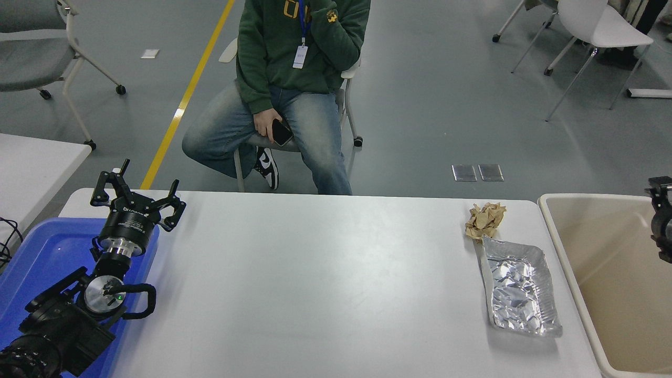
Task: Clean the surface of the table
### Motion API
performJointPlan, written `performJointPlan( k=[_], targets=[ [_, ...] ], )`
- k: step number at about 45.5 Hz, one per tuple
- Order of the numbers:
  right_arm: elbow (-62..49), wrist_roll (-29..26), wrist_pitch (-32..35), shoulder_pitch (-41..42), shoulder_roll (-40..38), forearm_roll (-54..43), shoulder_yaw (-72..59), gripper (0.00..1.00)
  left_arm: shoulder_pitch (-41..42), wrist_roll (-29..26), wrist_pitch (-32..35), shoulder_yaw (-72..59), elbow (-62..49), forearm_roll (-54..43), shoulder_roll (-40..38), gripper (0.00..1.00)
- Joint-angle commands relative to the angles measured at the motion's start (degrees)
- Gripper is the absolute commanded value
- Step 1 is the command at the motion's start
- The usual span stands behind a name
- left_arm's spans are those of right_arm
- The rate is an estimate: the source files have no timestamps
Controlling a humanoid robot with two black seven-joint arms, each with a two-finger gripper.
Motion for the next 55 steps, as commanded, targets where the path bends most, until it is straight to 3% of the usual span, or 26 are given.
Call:
performJointPlan(
  k=[1,11,21,43,55],
  targets=[
    [5.76,2.34,6.06,1.22,-3.45,-1.85,9.11,1.0,-0.05,0.09,0.0,0.0,0.03,0.0,0.0,1.0],
    [13.4,7.44,12.22,1.31,-7.23,-6.77,18.51,1.0,0.04,0.01,0.0,0.0,-0.06,0.0,0.0,1.0],
    [28.95,12.45,12.66,1.22,-13.38,-13.71,24.93,1.0,0.04,0.09,0.0,0.0,-0.06,0.09,0.0,1.0],
    [44.43,12.54,11.78,0.17,-16.2,-18.99,29.51,1.0,0.04,0.01,0.0,0.0,-0.06,0.09,0.0,1.0],
    [52.52,14.03,7.83,-3.87,-14.62,-21.98,29.51,1.0,0.04,0.09,0.0,0.0,-0.06,0.09,0.0,1.0]
  ],
)
